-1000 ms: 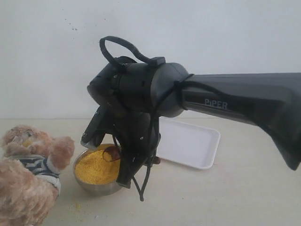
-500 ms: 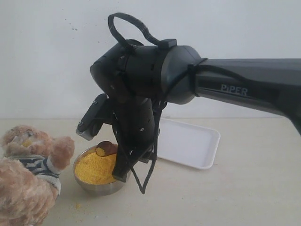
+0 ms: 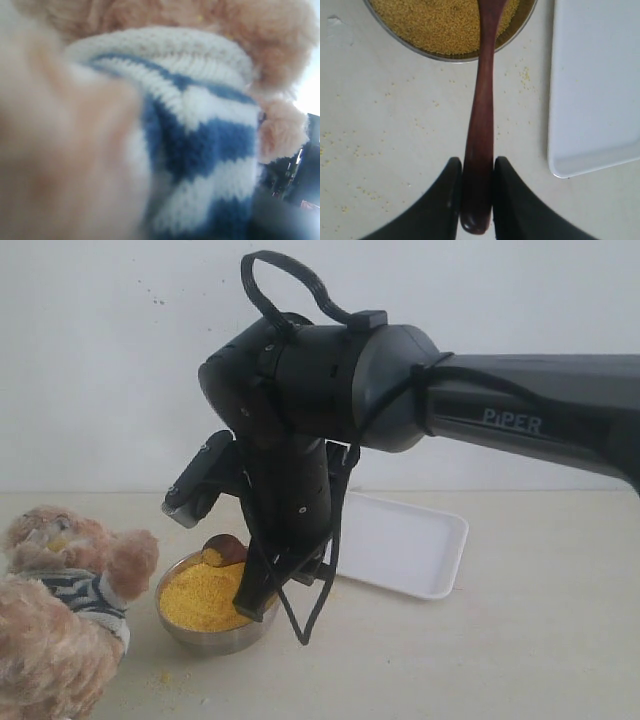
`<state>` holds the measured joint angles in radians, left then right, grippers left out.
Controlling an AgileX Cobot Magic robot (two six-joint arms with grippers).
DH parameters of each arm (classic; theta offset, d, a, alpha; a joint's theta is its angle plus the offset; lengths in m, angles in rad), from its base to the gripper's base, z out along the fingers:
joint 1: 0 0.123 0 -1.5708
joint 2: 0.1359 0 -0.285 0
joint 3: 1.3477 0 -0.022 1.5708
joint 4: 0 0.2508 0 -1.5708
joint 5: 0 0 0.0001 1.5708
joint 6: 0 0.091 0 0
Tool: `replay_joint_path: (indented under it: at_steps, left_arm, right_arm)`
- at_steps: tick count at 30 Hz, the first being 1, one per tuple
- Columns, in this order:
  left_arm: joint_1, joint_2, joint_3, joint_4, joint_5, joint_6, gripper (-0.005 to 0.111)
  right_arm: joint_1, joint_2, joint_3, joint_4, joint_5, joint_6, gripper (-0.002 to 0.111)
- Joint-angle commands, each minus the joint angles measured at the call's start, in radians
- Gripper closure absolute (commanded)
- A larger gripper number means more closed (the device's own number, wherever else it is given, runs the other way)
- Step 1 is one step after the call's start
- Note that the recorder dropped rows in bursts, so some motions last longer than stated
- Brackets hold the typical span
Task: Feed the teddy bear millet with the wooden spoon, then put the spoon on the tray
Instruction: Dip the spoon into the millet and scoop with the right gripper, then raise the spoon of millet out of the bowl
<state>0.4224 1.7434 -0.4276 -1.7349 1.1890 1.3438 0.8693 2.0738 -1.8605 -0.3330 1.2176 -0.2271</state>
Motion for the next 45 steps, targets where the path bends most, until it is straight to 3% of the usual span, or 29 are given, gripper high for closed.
replay_joint_path:
  at_steps: [1, 19, 26, 45]
  left_arm:
    - [-0.002, -0.01, -0.004, 0.0, 0.032, 0.008, 0.103]
    - [-0.002, -0.01, -0.004, 0.059, 0.032, -0.02, 0.103]
    - [-0.002, -0.01, 0.061, 0.016, 0.009, 0.004, 0.103]
    - [-0.002, -0.01, 0.067, 0.019, 0.004, 0.011, 0.103]
  right_arm:
    - [-0.003, -0.018, -0.001, 0.002, 0.003, -0.026, 0.108]
    - [-0.004, -0.034, -0.001, 0.029, 0.003, -0.043, 0.108]
    - [-0.007, -0.09, -0.001, -0.017, 0.003, -0.051, 0.108]
    - [-0.023, -0.142, -0.003, 0.212, 0.003, -0.099, 0.108]
